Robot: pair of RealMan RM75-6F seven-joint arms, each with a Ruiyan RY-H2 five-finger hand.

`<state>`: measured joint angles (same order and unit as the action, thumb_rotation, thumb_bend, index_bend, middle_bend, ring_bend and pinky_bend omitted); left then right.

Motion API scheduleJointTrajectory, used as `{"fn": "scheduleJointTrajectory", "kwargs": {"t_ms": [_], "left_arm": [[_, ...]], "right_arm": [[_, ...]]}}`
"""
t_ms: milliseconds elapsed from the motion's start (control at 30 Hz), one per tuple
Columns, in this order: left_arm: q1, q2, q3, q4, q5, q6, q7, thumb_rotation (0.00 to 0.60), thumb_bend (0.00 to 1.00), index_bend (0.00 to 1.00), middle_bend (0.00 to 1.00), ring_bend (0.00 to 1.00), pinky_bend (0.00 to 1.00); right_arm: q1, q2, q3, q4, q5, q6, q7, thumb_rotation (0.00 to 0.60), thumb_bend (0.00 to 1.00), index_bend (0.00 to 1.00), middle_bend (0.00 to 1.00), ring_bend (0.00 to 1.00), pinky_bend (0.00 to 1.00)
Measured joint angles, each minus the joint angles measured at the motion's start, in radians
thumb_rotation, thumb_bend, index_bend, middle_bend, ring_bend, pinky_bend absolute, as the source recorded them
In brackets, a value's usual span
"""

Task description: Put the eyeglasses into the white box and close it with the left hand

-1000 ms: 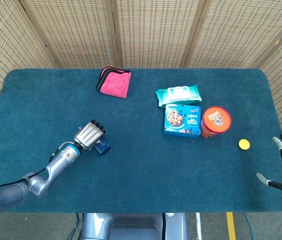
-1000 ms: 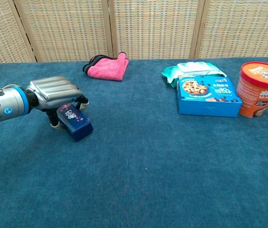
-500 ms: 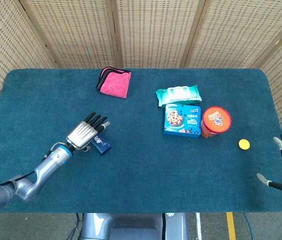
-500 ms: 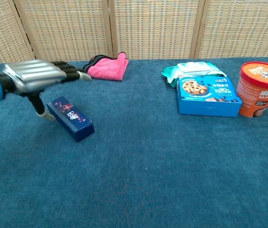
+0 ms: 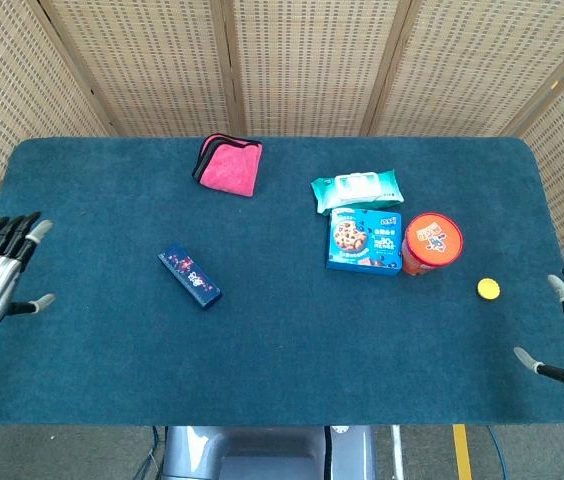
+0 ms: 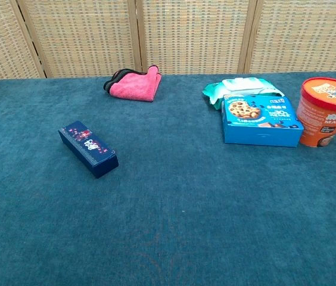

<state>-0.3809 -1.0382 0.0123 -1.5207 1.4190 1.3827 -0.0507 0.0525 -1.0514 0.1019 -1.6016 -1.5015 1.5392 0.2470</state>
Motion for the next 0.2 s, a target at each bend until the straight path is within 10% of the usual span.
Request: {"fn": "scheduleJointTrajectory", "kwargs": {"t_ms": [200], "left_arm": [[0.127,-0.005,0.018,-0.014,-0.031,0.107,-0.038,0.6,0.0,0.0,0.0,0.0,0.0]], "right_arm": [[-0.005,-0.03,0.014,0.018,0.007,0.036,-0.082,0.6,0.0,0.0,0.0,0.0,0.0]]}}
